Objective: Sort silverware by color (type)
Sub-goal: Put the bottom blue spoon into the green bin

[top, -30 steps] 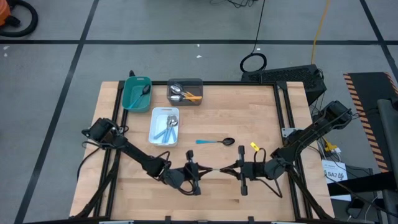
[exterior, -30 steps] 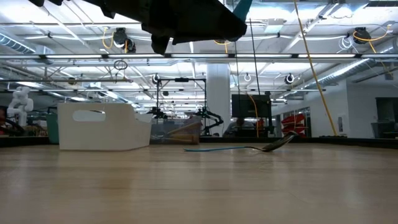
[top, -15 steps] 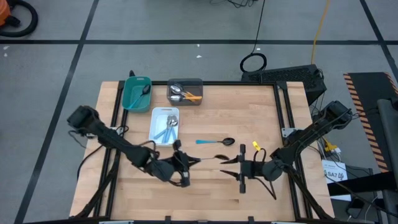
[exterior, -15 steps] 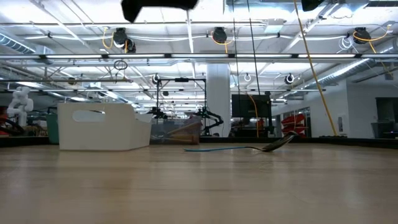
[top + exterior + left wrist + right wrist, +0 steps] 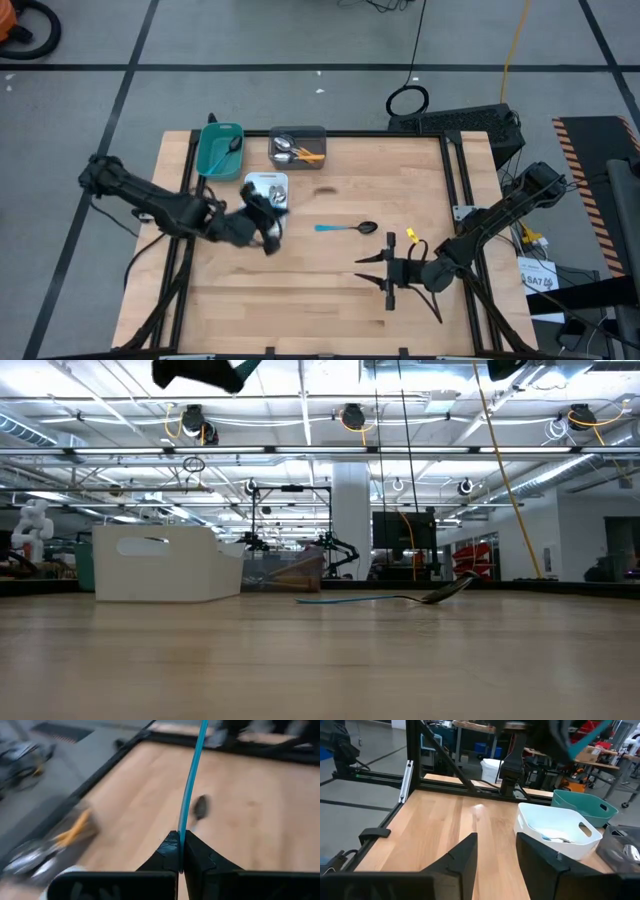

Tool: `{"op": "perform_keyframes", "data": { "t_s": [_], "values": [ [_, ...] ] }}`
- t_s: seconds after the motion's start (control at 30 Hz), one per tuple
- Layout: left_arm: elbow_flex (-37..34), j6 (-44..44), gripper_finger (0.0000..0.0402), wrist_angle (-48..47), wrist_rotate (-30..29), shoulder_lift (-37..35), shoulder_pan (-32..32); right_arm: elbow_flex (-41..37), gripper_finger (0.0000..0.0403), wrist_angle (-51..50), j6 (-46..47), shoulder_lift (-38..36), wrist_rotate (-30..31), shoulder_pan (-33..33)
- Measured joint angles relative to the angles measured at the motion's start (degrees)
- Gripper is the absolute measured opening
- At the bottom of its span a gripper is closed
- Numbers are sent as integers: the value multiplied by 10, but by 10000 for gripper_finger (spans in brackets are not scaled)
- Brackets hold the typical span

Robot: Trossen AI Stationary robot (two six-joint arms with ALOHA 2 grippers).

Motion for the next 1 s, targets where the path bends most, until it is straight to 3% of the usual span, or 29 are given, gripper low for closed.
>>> {"op": "perform_keyframes", "data": {
  "t_s": [0.37,0.7,1.0],
  "values": [
    [0,-113,4,-241,-6,-119,100,0,128,-67,25,0,0,0],
    [0,-177,4,-419,-3,-135,123,0,128,-96,30,0,-1,0],
    [0,-448,4,-559,29,-132,183,0,128,-103,-2,0,-1,0]
  ]
}}
